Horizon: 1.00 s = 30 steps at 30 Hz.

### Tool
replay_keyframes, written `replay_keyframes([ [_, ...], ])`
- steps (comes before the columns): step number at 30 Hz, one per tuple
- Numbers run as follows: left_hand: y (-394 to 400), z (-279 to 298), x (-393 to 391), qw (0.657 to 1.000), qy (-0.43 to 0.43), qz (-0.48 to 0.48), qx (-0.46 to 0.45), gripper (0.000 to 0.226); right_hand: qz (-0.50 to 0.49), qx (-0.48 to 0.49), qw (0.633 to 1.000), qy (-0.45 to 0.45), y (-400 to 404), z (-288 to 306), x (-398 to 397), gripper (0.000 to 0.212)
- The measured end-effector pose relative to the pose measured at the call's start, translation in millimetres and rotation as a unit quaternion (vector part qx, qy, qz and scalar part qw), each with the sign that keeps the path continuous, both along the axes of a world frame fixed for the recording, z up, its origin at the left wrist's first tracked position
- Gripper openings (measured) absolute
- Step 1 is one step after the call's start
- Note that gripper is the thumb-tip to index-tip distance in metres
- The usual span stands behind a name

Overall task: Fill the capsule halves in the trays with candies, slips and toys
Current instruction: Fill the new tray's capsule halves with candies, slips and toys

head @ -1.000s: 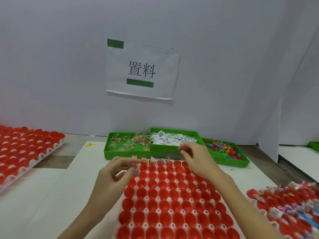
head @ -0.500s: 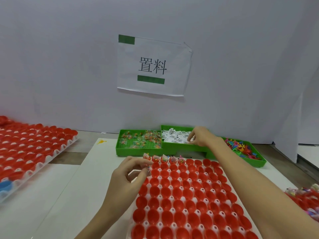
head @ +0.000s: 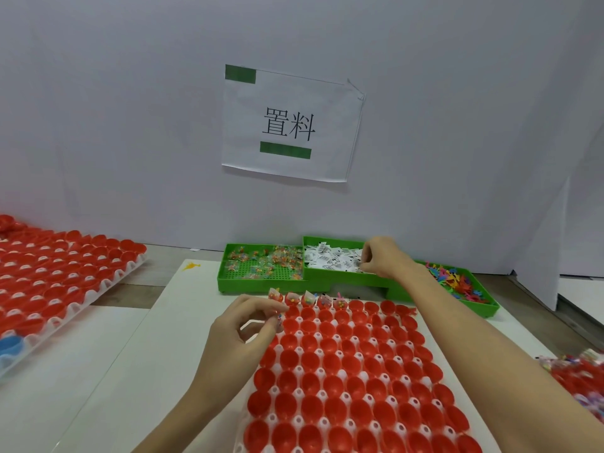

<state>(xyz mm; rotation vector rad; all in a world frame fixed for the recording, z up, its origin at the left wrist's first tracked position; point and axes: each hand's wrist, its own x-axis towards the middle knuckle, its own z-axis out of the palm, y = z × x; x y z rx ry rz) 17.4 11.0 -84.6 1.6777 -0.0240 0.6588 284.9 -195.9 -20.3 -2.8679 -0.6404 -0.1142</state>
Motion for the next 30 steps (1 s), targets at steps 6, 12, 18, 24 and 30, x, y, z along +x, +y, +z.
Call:
replay_keyframes([
  [6,-1,-2,-1,1.000,0.013,-0.001,0.026,0.033,0.006,0.087,0.996,0.021,-9,-4,-1,0.014],
  [12,1,6,-4,1.000,0.011,-0.016,0.020,0.039,0.030,0.189,0.981,0.022,-13,3,-41,0.018],
  [18,-7,12,-10,0.996,0.042,-0.055,-0.053,0.015,0.145,0.261,0.949,0.099,-16,4,-147,0.012],
  [24,-16,14,-14,0.991,0.061,-0.110,-0.042,0.022,0.218,0.280,0.923,0.149,-12,-9,-205,0.007],
  [30,-19,11,-16,0.987,0.064,-0.136,-0.060,0.018,0.230,0.302,0.912,0.153,-17,-11,-219,0.006],
])
